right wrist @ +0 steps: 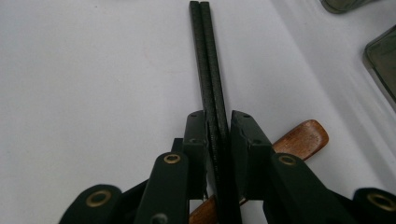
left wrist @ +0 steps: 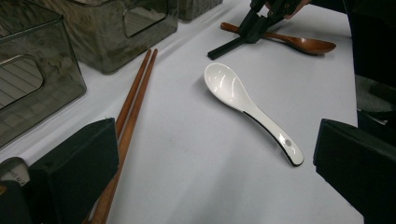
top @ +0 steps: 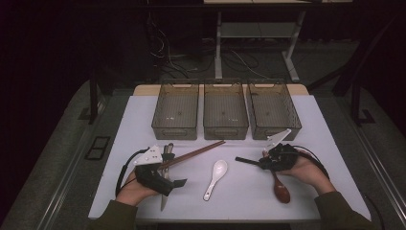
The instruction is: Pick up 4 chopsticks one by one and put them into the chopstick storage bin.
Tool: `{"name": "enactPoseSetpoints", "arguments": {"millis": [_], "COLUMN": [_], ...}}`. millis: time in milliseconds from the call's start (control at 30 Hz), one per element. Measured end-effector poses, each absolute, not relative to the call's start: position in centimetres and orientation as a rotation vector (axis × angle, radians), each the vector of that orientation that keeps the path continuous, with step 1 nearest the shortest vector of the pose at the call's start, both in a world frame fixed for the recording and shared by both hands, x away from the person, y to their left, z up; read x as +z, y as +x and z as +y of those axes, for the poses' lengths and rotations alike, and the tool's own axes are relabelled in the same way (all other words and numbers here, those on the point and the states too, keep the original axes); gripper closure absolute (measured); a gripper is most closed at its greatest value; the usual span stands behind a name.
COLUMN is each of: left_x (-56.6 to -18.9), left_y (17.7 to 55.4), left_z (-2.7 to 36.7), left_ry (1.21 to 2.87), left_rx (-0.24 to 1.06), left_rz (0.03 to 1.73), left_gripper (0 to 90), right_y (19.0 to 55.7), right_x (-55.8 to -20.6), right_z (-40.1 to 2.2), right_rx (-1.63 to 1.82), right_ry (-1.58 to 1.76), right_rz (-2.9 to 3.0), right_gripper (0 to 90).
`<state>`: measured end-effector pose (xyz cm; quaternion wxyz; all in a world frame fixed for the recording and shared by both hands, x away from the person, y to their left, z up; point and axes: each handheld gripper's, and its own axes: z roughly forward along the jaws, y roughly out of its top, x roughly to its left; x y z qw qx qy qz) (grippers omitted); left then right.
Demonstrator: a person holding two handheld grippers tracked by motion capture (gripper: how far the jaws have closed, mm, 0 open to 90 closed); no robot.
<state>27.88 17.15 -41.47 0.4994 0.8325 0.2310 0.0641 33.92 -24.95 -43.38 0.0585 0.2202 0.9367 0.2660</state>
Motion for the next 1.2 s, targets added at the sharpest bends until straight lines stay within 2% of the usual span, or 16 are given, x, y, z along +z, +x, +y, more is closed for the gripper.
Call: {"name": "enactPoseSetpoints", "arguments": {"millis": [833,1200], "left_x": [-41.49,-41.50], "left_y": [27.90,27.88], "left_z": [17.12,17.10], "left_ry": [2.018,2.019], "left_rx": [0.153,0.148], "left_rz": [0.555,0.556], "left_gripper": [0.0,0.0], "right_y": [34.53,34.42], "right_x": [-43.49,-43.28], "right_z": [-25.40,-25.43], "right_rx": [0.853,0.893], "right_ry": [0.819,0.828], "right_rz": [2.748,2.726], "right_gripper": [78.6,65.9]}}
